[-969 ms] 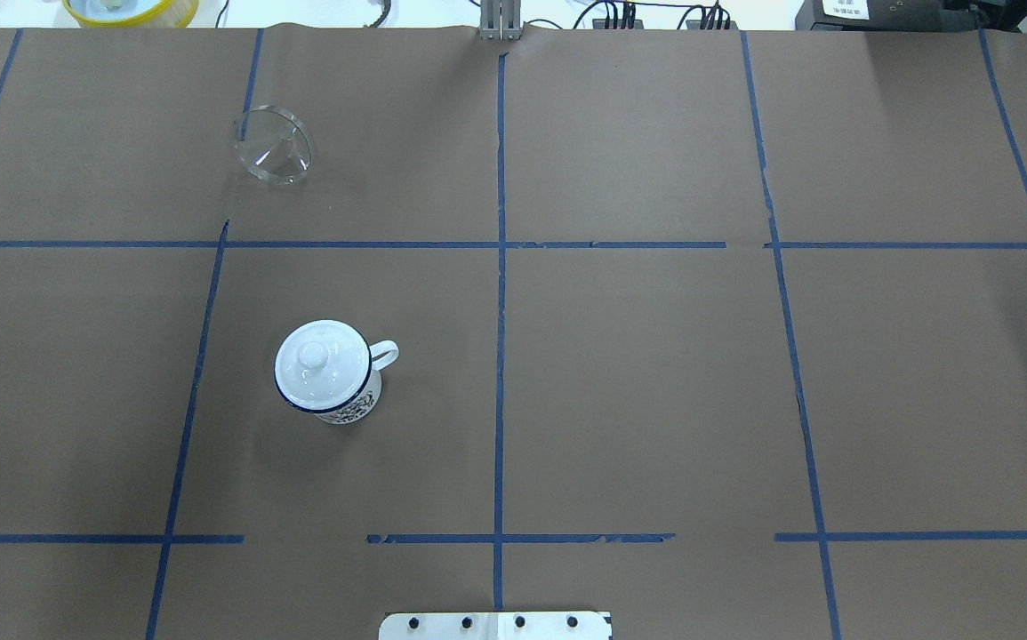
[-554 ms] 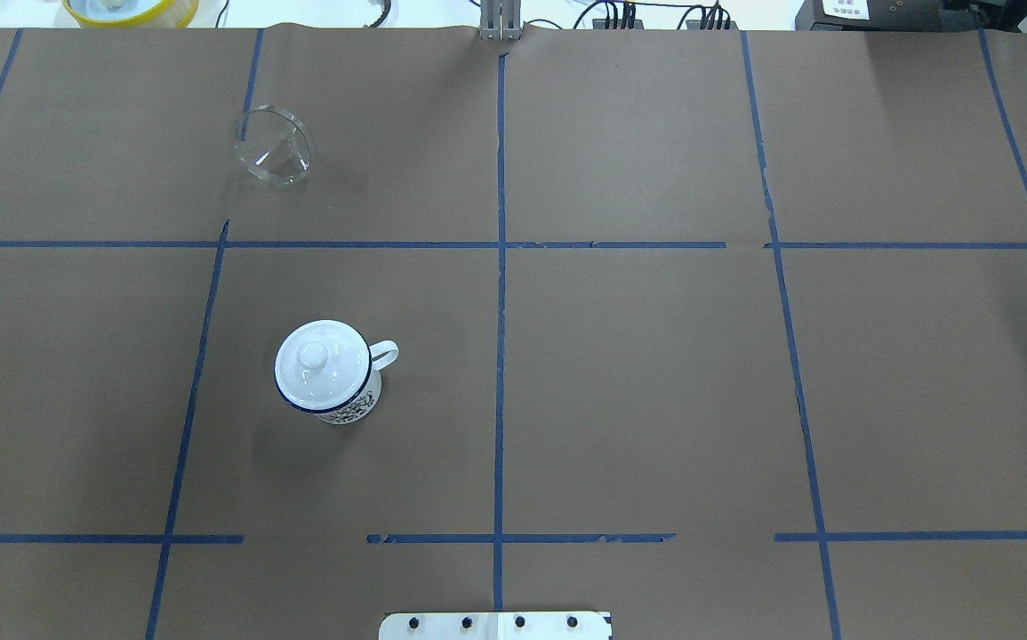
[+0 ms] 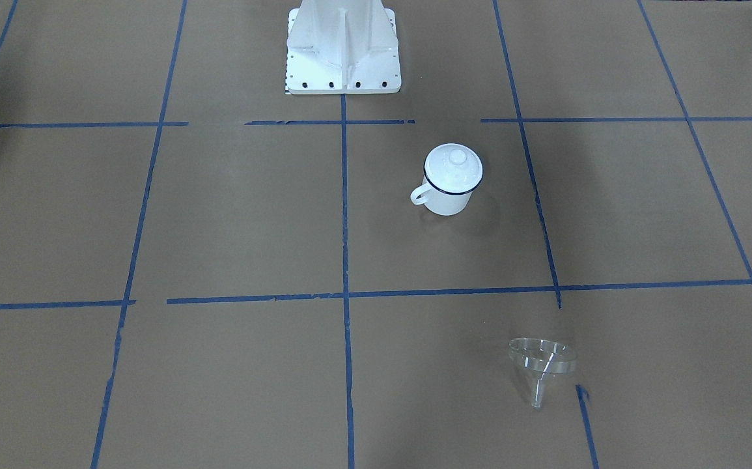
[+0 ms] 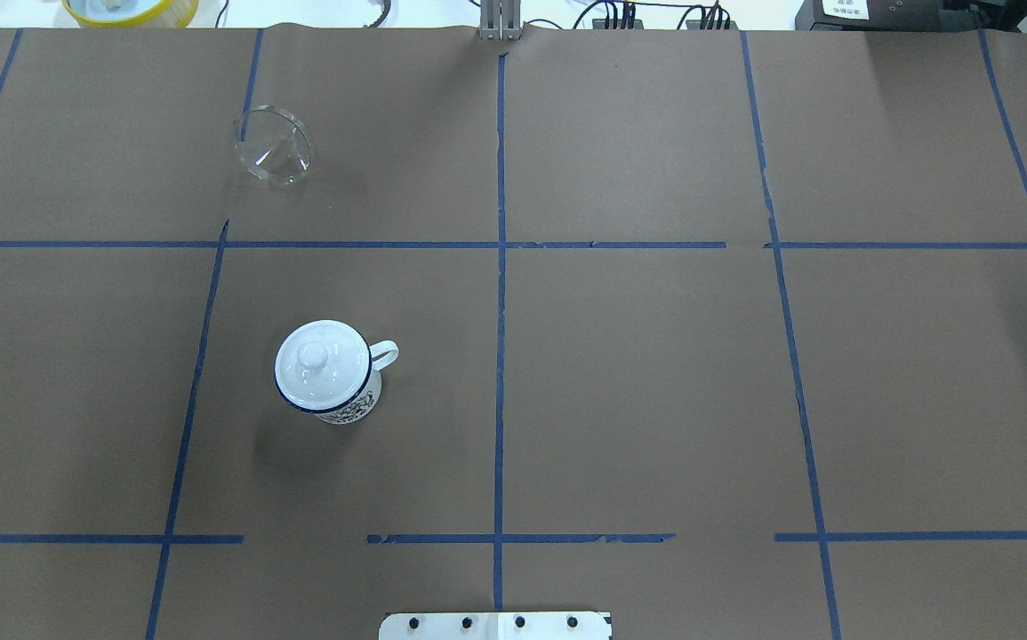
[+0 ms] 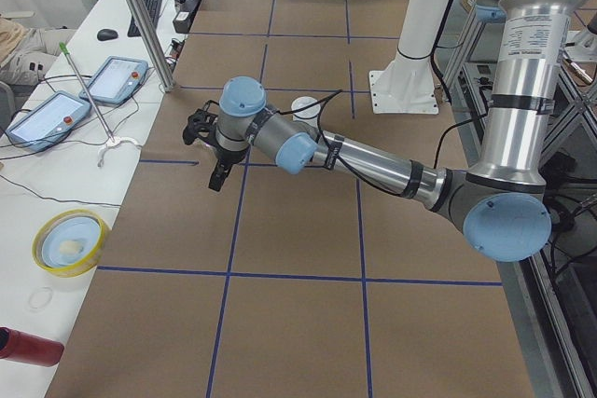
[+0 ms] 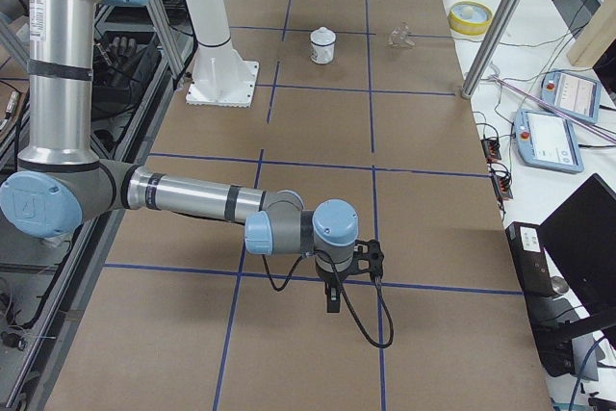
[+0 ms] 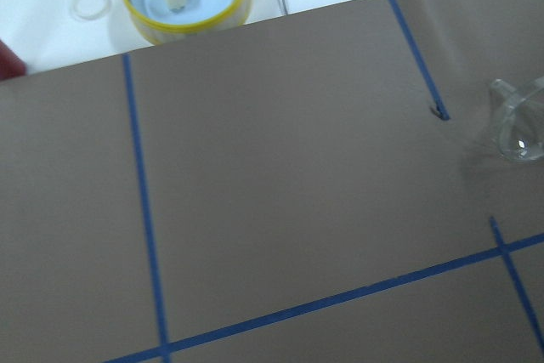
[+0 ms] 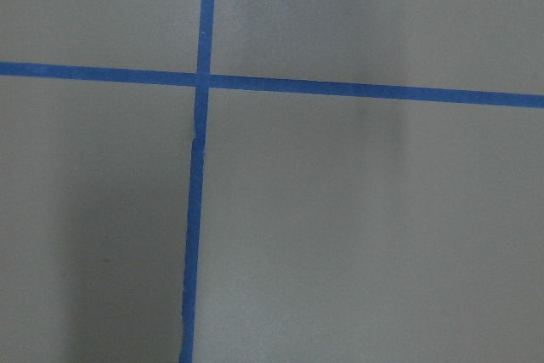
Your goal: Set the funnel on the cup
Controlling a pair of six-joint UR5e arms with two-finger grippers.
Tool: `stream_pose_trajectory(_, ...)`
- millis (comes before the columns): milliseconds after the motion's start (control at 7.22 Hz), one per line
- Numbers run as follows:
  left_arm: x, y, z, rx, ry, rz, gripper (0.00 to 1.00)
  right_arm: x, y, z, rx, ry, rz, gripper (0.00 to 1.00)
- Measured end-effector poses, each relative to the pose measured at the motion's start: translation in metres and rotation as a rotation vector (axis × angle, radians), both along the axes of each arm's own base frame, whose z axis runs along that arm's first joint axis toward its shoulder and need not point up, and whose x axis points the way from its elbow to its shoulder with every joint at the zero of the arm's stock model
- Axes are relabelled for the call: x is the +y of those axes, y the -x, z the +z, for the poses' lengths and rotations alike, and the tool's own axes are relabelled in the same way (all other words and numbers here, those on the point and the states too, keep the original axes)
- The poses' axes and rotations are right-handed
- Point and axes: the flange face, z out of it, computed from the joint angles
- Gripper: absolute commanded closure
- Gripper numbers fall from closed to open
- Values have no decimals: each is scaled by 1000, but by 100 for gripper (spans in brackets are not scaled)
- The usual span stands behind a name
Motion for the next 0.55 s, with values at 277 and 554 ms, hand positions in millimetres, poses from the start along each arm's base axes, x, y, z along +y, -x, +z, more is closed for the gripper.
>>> stream_pose_trajectory(277,31,-116,-52,69,170,-60,0,0,0,0,0,0,0,0)
stream_pose_trajectory(554,73,-218,-102,128,305,-84,0,0,0,0,0,0,0,0)
